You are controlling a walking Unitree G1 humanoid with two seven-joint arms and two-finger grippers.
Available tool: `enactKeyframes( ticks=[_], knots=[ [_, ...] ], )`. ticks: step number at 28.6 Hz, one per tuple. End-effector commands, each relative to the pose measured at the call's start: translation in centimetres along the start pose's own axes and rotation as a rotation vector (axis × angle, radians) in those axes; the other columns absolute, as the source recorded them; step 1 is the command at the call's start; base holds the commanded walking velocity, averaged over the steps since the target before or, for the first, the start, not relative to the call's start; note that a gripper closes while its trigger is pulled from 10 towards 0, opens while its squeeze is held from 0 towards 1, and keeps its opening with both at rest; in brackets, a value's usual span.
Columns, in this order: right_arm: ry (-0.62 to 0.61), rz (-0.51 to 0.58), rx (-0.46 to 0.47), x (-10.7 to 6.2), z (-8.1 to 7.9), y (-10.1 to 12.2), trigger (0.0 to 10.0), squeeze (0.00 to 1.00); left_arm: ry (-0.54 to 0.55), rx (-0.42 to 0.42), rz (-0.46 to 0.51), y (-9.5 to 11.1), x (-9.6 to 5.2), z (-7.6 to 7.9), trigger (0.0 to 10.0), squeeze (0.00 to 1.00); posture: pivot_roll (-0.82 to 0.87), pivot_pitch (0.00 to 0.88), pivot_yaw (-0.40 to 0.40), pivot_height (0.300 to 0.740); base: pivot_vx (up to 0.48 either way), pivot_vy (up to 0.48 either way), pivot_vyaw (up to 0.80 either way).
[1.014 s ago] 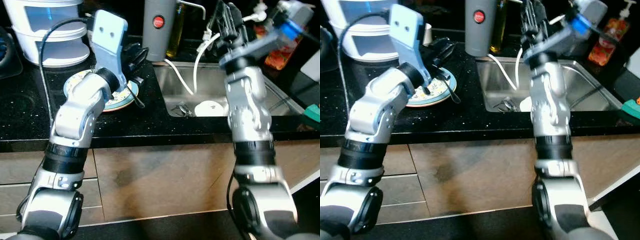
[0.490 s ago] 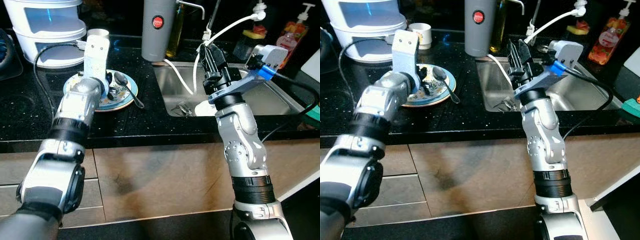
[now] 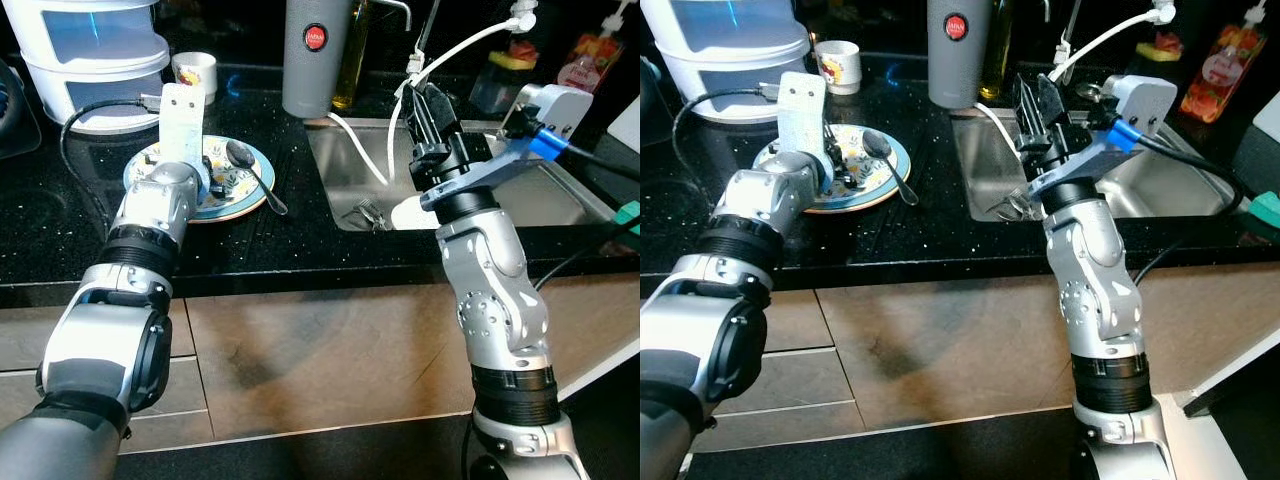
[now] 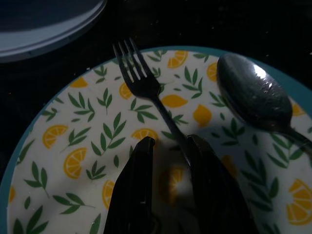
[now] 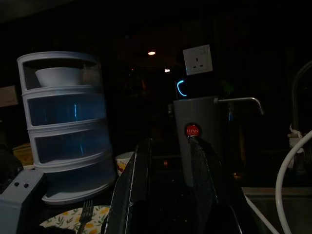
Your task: Kitchen organization
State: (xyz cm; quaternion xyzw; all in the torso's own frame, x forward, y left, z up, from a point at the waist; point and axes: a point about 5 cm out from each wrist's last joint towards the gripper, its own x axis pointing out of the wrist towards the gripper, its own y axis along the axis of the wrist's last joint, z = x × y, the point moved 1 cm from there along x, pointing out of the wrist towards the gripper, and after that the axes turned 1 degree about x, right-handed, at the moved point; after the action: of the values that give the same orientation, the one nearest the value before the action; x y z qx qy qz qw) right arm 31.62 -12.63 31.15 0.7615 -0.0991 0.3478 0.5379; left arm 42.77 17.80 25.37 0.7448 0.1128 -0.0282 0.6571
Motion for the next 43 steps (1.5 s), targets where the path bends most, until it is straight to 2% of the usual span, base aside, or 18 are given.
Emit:
enactKeyframes(
  ticks=[1,9,14,16,18,21,24,31,34,35,36,37,38,43],
  knots=[
    [-0.004,-0.007,-0.016,-0.2,0.0,0.1,10.0,0.00,0.020,0.015,0.010,0.6,0.0,-0.5,10.0,0.00,0.08,0.104,-0.047,0.740,0.000,0.000,0.00],
    [-0.017,-0.015,-0.017,-0.6,-0.5,0.4,10.0,0.00,-0.009,0.035,-0.015,0.1,0.3,0.1,10.0,0.00,0.06,0.155,-0.021,0.740,0.000,0.000,0.00],
    [-0.037,-0.025,-0.020,-1.1,-0.2,0.4,10.0,0.00,-0.037,0.008,-0.076,-1.3,0.5,0.8,10.0,0.00,0.05,0.159,-0.011,0.740,0.000,0.000,0.00],
    [-0.042,-0.030,-0.018,-1.1,-0.1,0.3,10.0,0.00,0.008,-0.023,-0.146,-2.6,0.6,0.2,10.0,0.00,0.06,0.152,-0.010,0.740,0.000,0.000,0.00],
    [-0.040,-0.031,-0.016,-0.9,-0.1,0.2,10.0,0.00,0.096,-0.029,-0.191,-3.4,0.5,-1.2,10.0,0.00,0.07,0.144,-0.012,0.740,0.000,0.000,0.00],
    [-0.034,-0.029,-0.014,-0.8,-0.2,0.2,10.0,0.00,0.196,-0.047,-0.231,-4.2,0.4,-2.9,9.6,0.00,0.07,0.135,-0.015,0.740,0.000,0.000,0.00],
    [-0.028,-0.029,-0.011,-0.6,-0.2,0.2,10.0,0.00,0.255,-0.065,-0.255,-4.7,0.2,-4.2,10.0,0.00,0.08,0.123,-0.022,0.740,0.000,0.000,0.00],
    [-0.022,-0.029,-0.010,-0.4,-0.2,0.2,10.0,0.00,0.281,-0.097,-0.288,-5.3,0.0,-4.7,10.0,0.00,0.09,0.107,-0.028,0.740,0.000,0.000,0.00],
    [-0.019,-0.029,-0.011,-0.3,0.0,0.1,10.0,0.00,0.246,-0.120,-0.313,-6.1,0.0,-3.9,10.0,0.00,0.09,0.091,-0.036,0.740,0.000,0.000,0.00],
    [-0.017,-0.028,-0.012,-0.2,0.0,0.1,10.0,0.00,0.239,-0.134,-0.329,-6.5,-0.1,-3.7,7.8,0.00,0.09,0.087,-0.037,0.740,0.000,0.000,0.00],
    [-0.013,-0.027,-0.013,-0.1,0.0,0.2,10.0,0.00,0.228,-0.147,-0.338,-6.9,-0.1,-3.5,2.1,0.00,0.09,0.080,-0.039,0.740,0.000,0.000,0.00],
    [-0.013,-0.027,-0.013,-0.1,0.0,0.2,10.0,0.00,0.228,-0.147,-0.338,-6.9,-0.1,-3.5,2.1,0.00,0.09,0.080,-0.039,0.740,0.000,0.000,0.00],
    [-0.011,-0.026,-0.014,0.0,0.0,0.2,10.0,0.00,0.220,-0.158,-0.347,-7.1,-0.1,-3.3,0.0,0.00,0.08,0.078,-0.040,0.740,0.000,0.000,0.00],
    [-0.004,-0.019,-0.018,0.2,0.2,0.4,10.0,0.00,0.213,-0.174,-0.320,-6.7,0.0,-3.1,0.0,0.00,0.08,0.053,-0.048,0.740,0.000,0.000,0.00]
  ],
)
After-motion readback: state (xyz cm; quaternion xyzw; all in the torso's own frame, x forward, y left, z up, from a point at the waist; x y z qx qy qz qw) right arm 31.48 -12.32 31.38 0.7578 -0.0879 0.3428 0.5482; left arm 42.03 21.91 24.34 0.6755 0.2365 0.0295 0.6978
